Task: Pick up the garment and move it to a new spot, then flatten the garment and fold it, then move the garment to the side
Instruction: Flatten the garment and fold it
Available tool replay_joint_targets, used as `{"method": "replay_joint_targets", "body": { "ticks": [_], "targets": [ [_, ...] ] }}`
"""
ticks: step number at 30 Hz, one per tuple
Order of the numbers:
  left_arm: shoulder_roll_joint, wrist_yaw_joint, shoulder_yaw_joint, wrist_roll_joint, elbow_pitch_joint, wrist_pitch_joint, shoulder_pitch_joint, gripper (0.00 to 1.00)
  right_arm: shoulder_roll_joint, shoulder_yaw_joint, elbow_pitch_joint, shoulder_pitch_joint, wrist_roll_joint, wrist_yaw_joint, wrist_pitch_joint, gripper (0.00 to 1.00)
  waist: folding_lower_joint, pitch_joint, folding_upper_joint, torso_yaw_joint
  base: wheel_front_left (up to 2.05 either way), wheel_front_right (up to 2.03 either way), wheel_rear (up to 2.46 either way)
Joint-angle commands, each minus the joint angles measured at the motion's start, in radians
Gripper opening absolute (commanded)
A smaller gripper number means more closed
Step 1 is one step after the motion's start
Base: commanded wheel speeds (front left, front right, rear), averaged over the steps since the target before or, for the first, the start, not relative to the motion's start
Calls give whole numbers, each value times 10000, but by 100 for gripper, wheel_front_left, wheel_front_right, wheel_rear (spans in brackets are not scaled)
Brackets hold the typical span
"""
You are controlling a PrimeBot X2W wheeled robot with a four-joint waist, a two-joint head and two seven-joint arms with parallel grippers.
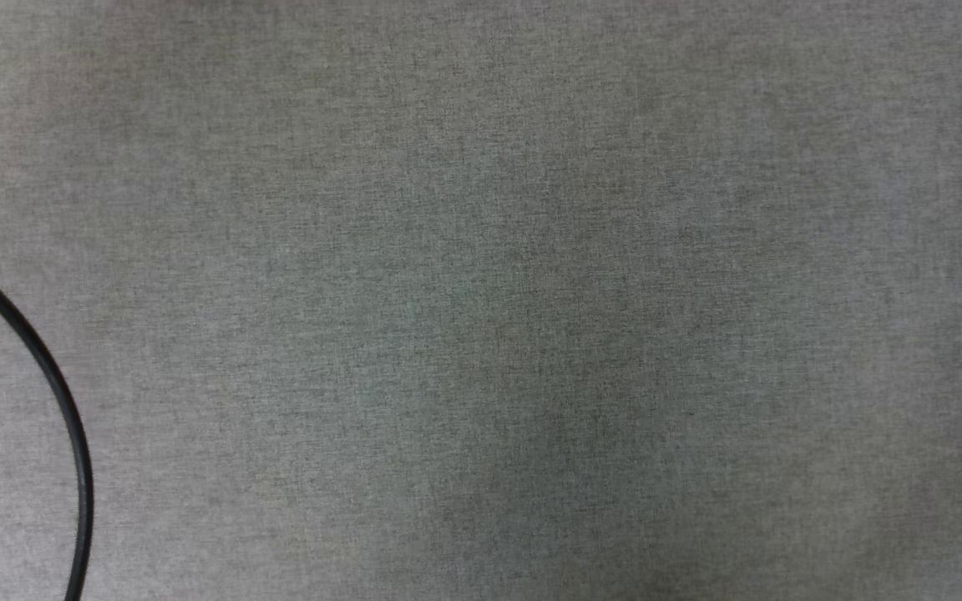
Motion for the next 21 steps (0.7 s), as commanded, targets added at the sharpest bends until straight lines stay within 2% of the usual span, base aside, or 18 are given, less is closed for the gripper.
{"method": "replay_joint_targets", "body": {
  "ticks": [1,12,17,21],
  "targets": [
    [4,-46,-35,-80,111,-93,256,0,-37,91,111,173,20,-5,-79,0,-1,23,0,31,0,0,0],
    [-91,-139,-563,-545,905,-936,2557,0,183,1478,1152,2149,632,-7,-996,0,-1,-269,0,16,0,0,0],
    [44,2,-674,-894,752,-1308,4689,0,425,2198,1452,3606,1136,-7,-1478,0,-1,-807,0,-44,0,0,0],
    [179,175,-780,-1113,440,-1515,6637,0,382,2815,1531,4885,1545,-5,-1765,0,-1,-1423,0,-60,0,0,0]
  ]
}}
